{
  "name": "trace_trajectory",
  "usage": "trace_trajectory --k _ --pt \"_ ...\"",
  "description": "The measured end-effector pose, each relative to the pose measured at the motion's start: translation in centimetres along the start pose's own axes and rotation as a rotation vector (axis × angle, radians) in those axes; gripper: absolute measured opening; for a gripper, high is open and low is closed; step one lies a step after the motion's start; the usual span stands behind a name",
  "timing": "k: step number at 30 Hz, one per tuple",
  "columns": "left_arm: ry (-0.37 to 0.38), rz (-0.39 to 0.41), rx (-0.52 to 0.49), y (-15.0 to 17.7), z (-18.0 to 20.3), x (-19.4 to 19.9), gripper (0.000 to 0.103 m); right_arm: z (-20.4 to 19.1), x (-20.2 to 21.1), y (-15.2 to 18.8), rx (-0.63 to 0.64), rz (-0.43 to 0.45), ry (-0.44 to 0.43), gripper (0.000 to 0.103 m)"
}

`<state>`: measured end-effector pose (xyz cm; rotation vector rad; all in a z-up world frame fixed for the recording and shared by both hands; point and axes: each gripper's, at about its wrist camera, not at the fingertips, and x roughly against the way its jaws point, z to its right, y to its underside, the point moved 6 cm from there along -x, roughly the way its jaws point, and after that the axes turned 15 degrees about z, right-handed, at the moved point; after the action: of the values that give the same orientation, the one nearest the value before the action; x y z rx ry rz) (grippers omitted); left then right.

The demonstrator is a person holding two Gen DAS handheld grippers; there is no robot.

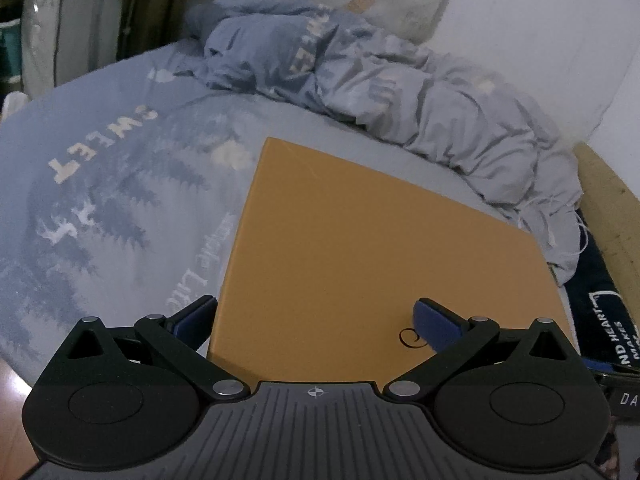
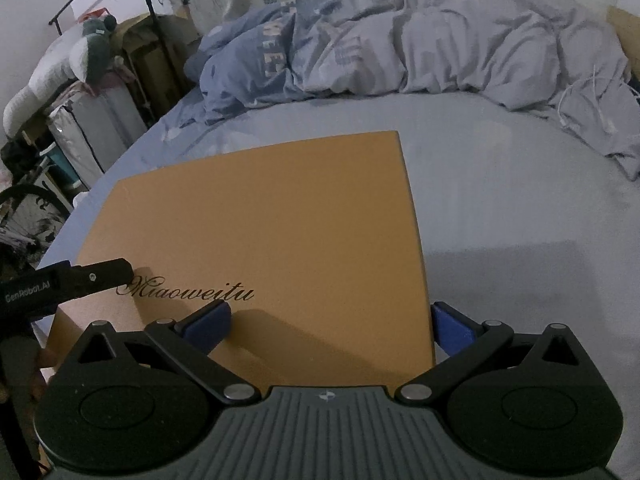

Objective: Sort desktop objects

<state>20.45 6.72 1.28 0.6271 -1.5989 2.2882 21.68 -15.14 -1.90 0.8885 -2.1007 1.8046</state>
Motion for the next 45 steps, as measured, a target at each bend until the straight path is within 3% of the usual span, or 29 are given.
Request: trace_trajectory --k 12,22,28,45 --pt "-0.001 -0.022 -0.021 2.0 -0.6 -2.3 0.103 1.6 -2.3 2.3 -0.042 -0.055 -0.004 0.103" --pt "0.011 -0.037 -0.042 3.0 -0.6 -3.6 0.103 1.9 -2.7 1.8 -0.024 -0.029 -0.015 0.103" --pt "0.019 -0.046 -0.053 3.2 -0.3 -3.5 0.103 2.4 -2.2 2.4 -0.060 -0.073 -0.007 0.103" --pt "0.000 -0.077 -0.052 4.0 -1.1 -4.8 0.103 2.2 -3.6 2.6 -0.053 -0.080 0.012 0.103"
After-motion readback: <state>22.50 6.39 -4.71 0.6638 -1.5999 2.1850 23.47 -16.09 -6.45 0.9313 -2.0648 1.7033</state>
